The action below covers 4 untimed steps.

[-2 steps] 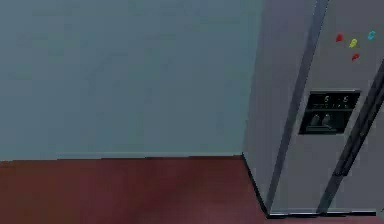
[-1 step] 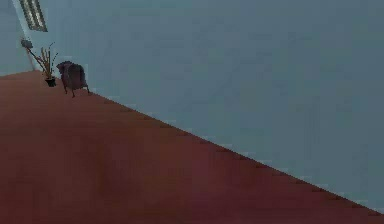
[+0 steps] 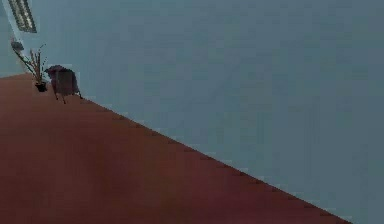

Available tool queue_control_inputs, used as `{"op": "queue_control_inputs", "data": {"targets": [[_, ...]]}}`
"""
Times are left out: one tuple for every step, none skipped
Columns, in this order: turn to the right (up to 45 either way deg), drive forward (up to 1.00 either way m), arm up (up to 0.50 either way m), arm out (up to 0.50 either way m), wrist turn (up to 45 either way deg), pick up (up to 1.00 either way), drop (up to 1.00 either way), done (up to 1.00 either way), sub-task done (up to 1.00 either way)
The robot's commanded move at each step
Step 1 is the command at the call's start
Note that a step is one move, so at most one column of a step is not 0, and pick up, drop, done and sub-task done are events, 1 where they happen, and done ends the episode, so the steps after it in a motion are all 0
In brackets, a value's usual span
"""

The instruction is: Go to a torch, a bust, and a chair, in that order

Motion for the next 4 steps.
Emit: {"op": "queue_control_inputs", "data": {"targets": [[-45.0, 0.00, 0.00, 0.00, 0.0, 0.00, 0.00, 0.00, 0.00], [-12.0, 0.00, 0.00, 0.00, 0.0, 0.00, 0.00, 0.00, 0.00], [0.0, 1.00, 0.00, 0.00, 0.0, 0.00, 0.00, 0.00, 0.00], [0.0, 1.00, 0.00, 0.00, 0.0, 0.00, 0.00, 0.00, 0.00]]}}
